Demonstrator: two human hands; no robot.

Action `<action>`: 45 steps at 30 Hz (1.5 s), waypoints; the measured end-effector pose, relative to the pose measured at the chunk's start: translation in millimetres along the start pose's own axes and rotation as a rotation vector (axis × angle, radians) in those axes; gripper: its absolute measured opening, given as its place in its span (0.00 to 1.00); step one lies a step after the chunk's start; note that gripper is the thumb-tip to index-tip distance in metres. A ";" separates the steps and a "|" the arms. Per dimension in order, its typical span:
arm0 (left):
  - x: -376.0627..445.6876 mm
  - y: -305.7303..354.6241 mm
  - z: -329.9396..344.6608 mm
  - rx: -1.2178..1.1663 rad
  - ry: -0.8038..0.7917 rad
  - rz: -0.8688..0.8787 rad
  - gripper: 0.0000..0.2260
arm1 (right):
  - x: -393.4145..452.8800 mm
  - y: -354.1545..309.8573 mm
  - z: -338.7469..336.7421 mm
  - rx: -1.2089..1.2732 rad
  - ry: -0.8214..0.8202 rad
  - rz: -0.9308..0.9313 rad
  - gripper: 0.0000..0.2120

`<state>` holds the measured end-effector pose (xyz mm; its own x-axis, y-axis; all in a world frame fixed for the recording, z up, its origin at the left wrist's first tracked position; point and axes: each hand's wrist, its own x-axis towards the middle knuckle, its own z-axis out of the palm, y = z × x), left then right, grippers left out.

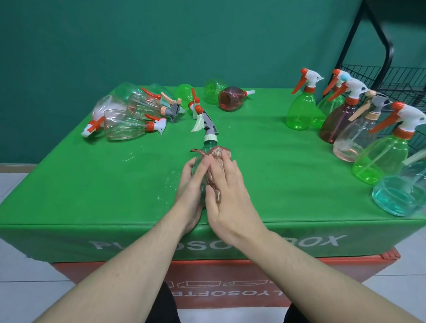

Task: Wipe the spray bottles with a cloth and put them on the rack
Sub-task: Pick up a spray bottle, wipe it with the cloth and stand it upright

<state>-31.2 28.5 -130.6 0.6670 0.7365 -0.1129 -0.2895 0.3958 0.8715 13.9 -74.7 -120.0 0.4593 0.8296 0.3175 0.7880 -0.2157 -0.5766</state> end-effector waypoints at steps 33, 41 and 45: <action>2.5 3.3 -9.9 0.049 -0.185 -0.100 0.30 | 62.8 -10.2 -25.1 0.146 -0.004 0.140 0.25; 7.7 -1.8 -10.0 0.026 -0.097 -0.050 0.26 | 29.0 -1.6 -11.4 0.061 0.028 0.022 0.31; 8.7 -3.1 -9.1 -0.084 -0.041 -0.041 0.25 | 10.2 -5.5 -1.5 0.002 0.016 0.021 0.33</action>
<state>-30.7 38.7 -138.6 0.7062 0.6966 -0.1265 -0.3168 0.4707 0.8235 14.9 -65.8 -112.5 0.4823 0.8167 0.3169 0.7772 -0.2319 -0.5850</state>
